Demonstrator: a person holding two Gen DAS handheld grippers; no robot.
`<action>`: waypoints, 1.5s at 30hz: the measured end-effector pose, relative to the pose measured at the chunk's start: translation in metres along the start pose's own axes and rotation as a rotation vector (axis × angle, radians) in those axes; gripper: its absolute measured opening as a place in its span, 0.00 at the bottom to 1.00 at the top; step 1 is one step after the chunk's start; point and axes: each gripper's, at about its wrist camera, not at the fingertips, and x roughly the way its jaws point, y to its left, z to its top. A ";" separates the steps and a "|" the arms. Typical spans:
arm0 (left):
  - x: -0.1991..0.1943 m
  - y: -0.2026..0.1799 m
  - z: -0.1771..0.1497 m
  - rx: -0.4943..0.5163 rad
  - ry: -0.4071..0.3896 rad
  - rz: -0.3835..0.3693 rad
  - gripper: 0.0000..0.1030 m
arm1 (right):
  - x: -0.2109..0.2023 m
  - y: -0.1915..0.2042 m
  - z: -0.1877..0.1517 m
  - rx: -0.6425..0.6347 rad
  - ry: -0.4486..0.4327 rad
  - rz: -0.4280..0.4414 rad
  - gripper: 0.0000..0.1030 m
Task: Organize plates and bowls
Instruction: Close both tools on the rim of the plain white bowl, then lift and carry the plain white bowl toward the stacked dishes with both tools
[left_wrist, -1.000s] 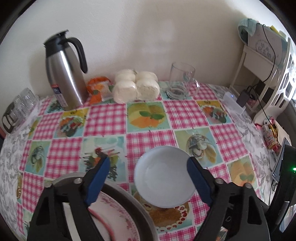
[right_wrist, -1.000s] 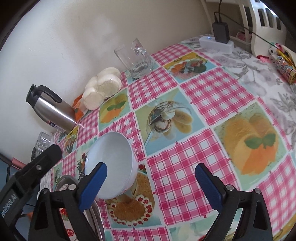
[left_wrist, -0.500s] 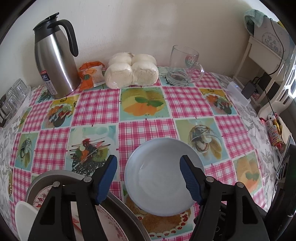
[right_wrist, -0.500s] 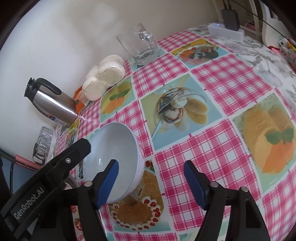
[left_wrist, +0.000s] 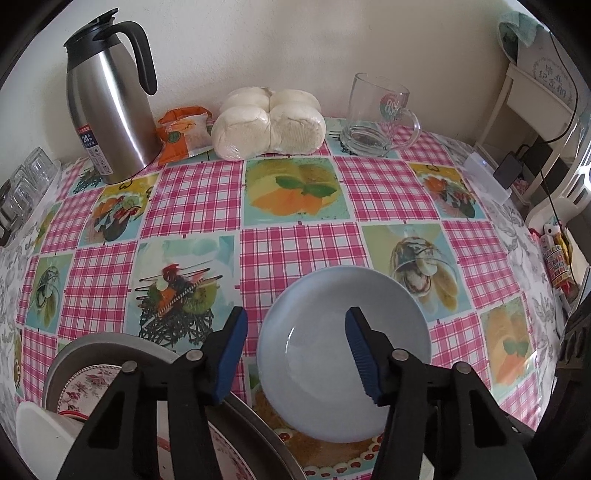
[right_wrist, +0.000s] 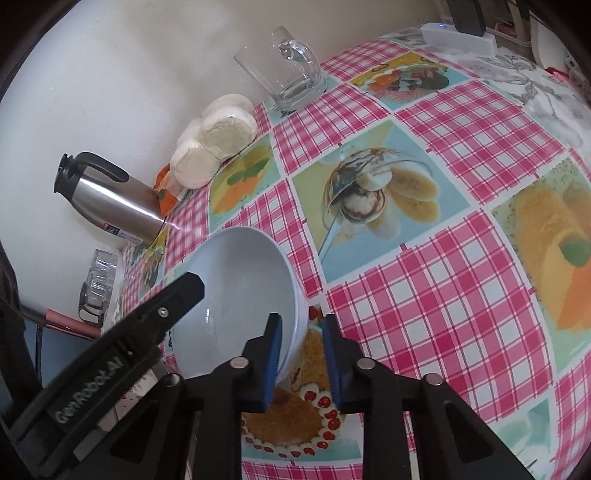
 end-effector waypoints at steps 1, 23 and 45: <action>0.001 0.000 0.000 0.003 0.001 0.001 0.53 | 0.000 -0.001 0.000 0.002 0.000 0.000 0.19; 0.016 -0.018 -0.009 0.112 0.034 0.025 0.24 | 0.006 -0.017 -0.002 0.049 0.024 -0.017 0.10; -0.047 -0.002 0.003 0.022 -0.084 -0.123 0.19 | -0.052 0.011 0.009 0.008 -0.094 0.000 0.09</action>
